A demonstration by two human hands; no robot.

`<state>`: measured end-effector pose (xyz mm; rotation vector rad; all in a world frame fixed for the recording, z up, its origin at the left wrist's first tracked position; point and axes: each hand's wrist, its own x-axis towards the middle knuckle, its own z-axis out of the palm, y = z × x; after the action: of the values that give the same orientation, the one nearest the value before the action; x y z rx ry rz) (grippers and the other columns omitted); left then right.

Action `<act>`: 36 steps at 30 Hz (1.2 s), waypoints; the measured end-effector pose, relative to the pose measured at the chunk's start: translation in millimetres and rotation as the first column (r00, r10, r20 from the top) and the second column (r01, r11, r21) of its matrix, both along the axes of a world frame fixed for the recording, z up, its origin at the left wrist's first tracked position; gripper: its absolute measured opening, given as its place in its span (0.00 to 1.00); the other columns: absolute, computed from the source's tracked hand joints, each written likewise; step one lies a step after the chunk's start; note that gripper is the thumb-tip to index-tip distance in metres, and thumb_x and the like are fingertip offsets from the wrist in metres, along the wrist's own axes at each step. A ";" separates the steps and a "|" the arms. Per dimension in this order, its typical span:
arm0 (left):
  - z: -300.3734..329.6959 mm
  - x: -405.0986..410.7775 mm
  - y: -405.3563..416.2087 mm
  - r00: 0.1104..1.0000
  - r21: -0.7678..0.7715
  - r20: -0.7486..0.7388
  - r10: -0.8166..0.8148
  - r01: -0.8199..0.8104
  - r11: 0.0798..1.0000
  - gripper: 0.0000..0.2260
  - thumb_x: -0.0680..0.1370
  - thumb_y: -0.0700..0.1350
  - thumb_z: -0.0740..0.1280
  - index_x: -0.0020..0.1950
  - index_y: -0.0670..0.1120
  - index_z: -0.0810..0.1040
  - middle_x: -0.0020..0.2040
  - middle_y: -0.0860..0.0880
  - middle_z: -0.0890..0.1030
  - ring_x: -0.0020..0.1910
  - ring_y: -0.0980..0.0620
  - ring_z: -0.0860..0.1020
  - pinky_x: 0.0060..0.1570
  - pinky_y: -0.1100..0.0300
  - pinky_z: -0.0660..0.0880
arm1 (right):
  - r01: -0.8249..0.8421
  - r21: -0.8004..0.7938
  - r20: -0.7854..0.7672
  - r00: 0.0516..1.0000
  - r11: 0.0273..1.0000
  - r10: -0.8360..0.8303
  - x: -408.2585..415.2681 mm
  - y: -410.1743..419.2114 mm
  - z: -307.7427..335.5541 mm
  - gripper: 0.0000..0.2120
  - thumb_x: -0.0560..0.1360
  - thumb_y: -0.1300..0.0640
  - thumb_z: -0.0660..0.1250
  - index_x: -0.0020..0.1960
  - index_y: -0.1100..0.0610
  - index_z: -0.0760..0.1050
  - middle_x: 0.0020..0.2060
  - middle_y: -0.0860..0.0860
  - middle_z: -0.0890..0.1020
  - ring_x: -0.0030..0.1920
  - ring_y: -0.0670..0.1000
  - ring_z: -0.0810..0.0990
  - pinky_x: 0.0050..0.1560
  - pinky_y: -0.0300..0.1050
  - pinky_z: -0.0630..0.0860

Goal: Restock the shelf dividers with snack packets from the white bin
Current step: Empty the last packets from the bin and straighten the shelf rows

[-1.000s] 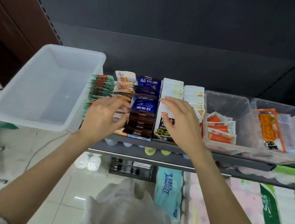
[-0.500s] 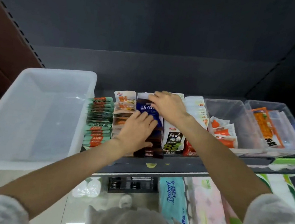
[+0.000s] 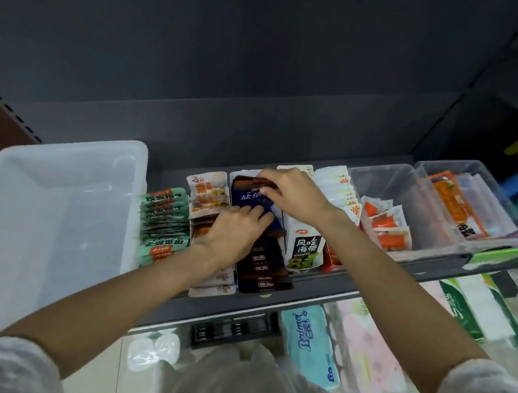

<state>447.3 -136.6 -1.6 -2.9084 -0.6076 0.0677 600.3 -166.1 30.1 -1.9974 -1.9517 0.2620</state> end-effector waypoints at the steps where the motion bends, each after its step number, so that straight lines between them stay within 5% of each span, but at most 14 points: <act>1: 3.2 -2.1 4.8 0.998 -0.008 0.059 -0.012 0.013 1.000 0.16 0.69 0.42 0.72 0.56 0.45 0.76 0.45 0.47 0.80 0.38 0.48 0.79 0.32 0.58 0.71 | -0.001 -0.020 -0.050 0.999 1.000 0.000 1.3 -1.7 1.7 0.13 0.80 0.55 0.59 0.62 0.55 0.74 0.49 0.54 0.82 0.48 0.53 0.79 0.42 0.40 0.66; 3: 9.9 -4.6 18.6 0.984 -0.012 0.176 0.007 -0.005 1.000 0.11 0.65 0.42 0.76 0.45 0.45 0.79 0.33 0.49 0.80 0.27 0.49 0.78 0.22 0.61 0.69 | -0.019 -0.107 -0.213 0.977 0.994 -0.004 6.0 -6.8 5.7 0.16 0.82 0.50 0.55 0.66 0.51 0.71 0.53 0.51 0.81 0.50 0.48 0.77 0.45 0.40 0.69; 6: 18.7 -3.8 35.5 0.955 -0.092 0.280 0.092 -0.069 0.993 0.06 0.71 0.43 0.72 0.46 0.45 0.80 0.34 0.48 0.82 0.28 0.44 0.79 0.25 0.56 0.75 | -0.111 -0.255 -0.377 0.926 0.961 0.006 14.7 -16.2 10.4 0.21 0.80 0.47 0.59 0.72 0.48 0.64 0.62 0.49 0.76 0.60 0.47 0.75 0.59 0.44 0.73; 9: 21.1 -3.5 37.6 0.910 -0.180 0.384 0.153 -0.088 0.980 0.09 0.71 0.42 0.73 0.50 0.45 0.80 0.38 0.47 0.83 0.32 0.44 0.81 0.29 0.56 0.75 | -0.153 -0.232 -0.075 0.987 0.961 0.140 13.8 -13.3 5.7 0.28 0.75 0.53 0.67 0.72 0.52 0.61 0.65 0.52 0.74 0.60 0.52 0.75 0.57 0.49 0.75; 11: 22.1 -8.9 29.5 0.870 -0.154 0.475 0.131 -0.065 0.986 0.12 0.69 0.43 0.74 0.51 0.45 0.79 0.42 0.48 0.83 0.38 0.47 0.81 0.34 0.57 0.76 | -0.142 -0.142 0.167 0.972 0.980 0.165 9.0 -7.0 0.1 0.22 0.75 0.57 0.66 0.67 0.55 0.66 0.60 0.54 0.77 0.56 0.55 0.77 0.51 0.51 0.76; 14: 24.0 -22.3 10.3 0.834 -0.080 0.552 -0.004 0.058 0.995 0.13 0.71 0.50 0.72 0.52 0.47 0.76 0.49 0.49 0.79 0.48 0.50 0.76 0.46 0.56 0.73 | -0.151 -0.073 0.286 0.944 0.986 0.166 6.8 -1.5 -4.1 0.12 0.77 0.58 0.62 0.60 0.57 0.71 0.53 0.54 0.80 0.51 0.58 0.79 0.44 0.50 0.74; 17: 26.2 -27.0 -6.4 0.929 -0.103 0.351 -0.119 0.165 0.981 0.22 0.69 0.60 0.69 0.56 0.48 0.74 0.52 0.50 0.76 0.51 0.49 0.74 0.49 0.55 0.71 | -0.141 -0.084 0.292 0.943 0.986 0.160 8.3 1.0 -2.7 0.14 0.78 0.57 0.62 0.62 0.57 0.70 0.55 0.54 0.80 0.52 0.58 0.79 0.46 0.49 0.72; 20: 20.2 -18.2 -13.4 0.994 -0.147 0.030 -0.108 0.111 0.983 0.31 0.70 0.63 0.67 0.67 0.47 0.66 0.61 0.49 0.71 0.59 0.49 0.68 0.58 0.55 0.64 | -0.140 -0.100 0.262 0.952 0.985 0.162 9.3 2.1 -0.9 0.15 0.77 0.57 0.63 0.63 0.56 0.70 0.58 0.54 0.79 0.54 0.57 0.78 0.49 0.50 0.74; 22: 16.6 -12.8 -13.2 0.996 -0.228 -0.052 -0.078 0.065 0.972 0.36 0.70 0.63 0.67 0.71 0.48 0.61 0.65 0.50 0.67 0.62 0.50 0.64 0.61 0.56 0.60 | -0.144 -0.109 0.240 0.956 0.984 0.167 10.2 1.9 -0.8 0.15 0.77 0.57 0.63 0.63 0.55 0.71 0.58 0.53 0.79 0.54 0.56 0.78 0.49 0.50 0.74; 30: 16.8 -6.4 -10.8 0.983 -0.467 -0.151 -0.104 0.022 0.884 0.39 0.68 0.65 0.69 0.73 0.52 0.58 0.67 0.51 0.67 0.64 0.51 0.66 0.63 0.57 0.60 | -0.139 -0.116 0.219 0.962 0.983 0.162 11.1 3.5 -0.7 0.15 0.76 0.57 0.64 0.63 0.55 0.71 0.59 0.53 0.79 0.54 0.57 0.78 0.50 0.50 0.75; 36: 12.6 -10.9 -17.8 0.971 -0.299 -0.124 -0.204 0.160 0.941 0.33 0.74 0.52 0.64 0.76 0.48 0.54 0.71 0.48 0.66 0.65 0.50 0.67 0.66 0.56 0.62 | -0.139 -0.120 0.223 0.961 0.983 0.163 10.5 3.4 1.0 0.15 0.76 0.57 0.65 0.62 0.56 0.72 0.59 0.53 0.79 0.55 0.56 0.78 0.51 0.50 0.75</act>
<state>436.4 -154.5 11.1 -3.1831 -0.3223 0.3832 610.8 -162.7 31.1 -2.0233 -2.2842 0.1753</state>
